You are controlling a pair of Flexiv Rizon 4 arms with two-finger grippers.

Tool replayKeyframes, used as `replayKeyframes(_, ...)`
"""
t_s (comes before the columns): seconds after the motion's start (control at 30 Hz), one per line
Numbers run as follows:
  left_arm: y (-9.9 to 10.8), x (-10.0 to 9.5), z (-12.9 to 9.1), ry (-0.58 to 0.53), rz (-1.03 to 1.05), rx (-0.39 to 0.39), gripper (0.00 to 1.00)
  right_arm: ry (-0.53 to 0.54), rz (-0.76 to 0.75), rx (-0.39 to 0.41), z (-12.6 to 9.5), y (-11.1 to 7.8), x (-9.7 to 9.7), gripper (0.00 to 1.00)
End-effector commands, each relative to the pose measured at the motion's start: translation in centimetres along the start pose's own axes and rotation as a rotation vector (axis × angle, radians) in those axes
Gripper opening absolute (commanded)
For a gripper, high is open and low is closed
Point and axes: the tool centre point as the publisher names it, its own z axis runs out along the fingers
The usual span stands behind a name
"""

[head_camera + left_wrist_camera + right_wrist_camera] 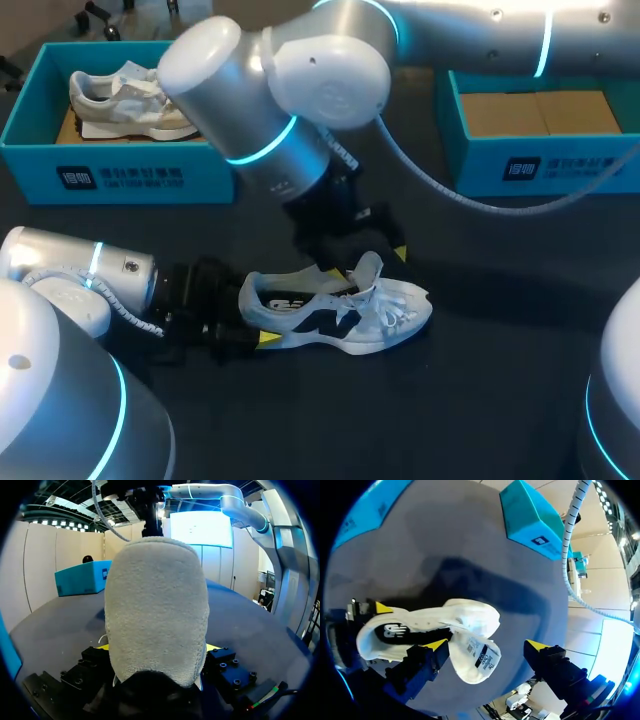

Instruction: Take the shoe out of the shoebox, open the shoe tongue, remove and reinsert the insole, then place the shoe into the shoebox

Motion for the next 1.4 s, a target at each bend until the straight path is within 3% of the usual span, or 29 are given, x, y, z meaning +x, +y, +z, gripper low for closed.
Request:
replayKeyframes(0.03,0.3,0.0,0.1,0.003,-0.001,-0.005,0.0,0.019,0.477,-0.038,-1.4,-0.4,-0.4,1.0)
replayKeyframes(0.47,0.3,0.0,0.1,0.003,-0.001,-0.005,0.0,0.175,0.081,-0.222,-5.3,0.9,3.2,1.0)
replayKeyframes(0.6,0.3,0.0,0.1,0.003,-0.001,-0.005,0.0,0.284,-0.114,-0.324,-5.9,1.2,4.3,1.0)
replayKeyframes(0.97,0.3,0.0,0.1,0.003,-0.001,-0.005,0.0,0.43,-0.612,-0.423,-7.6,1.1,6.4,1.0)
replayKeyframes(1.07,0.3,0.0,0.1,0.003,-0.001,-0.005,0.0,0.471,-0.733,-0.458,-8.0,0.9,6.6,0.52)
replayKeyframes(1.1,0.3,0.0,0.1,0.003,-0.001,-0.005,0.0,0.488,-0.778,-0.461,-8.2,0.8,6.6,0.4)
replayKeyframes(1.23,0.3,0.0,0.1,0.003,-0.001,-0.005,0.0,0.529,-0.935,-0.469,-8.5,0.6,6.9,0.2)
replayKeyframes(1.27,0.3,0.0,0.1,0.003,-0.001,-0.005,0.0,0.536,-0.963,-0.467,-8.5,0.6,7.0,0.03)
replayKeyframes(1.4,0.3,0.0,0.1,0.003,-0.001,-0.005,0.0,0.542,-1.062,-0.47,-8.2,0.2,7.5,0.0)
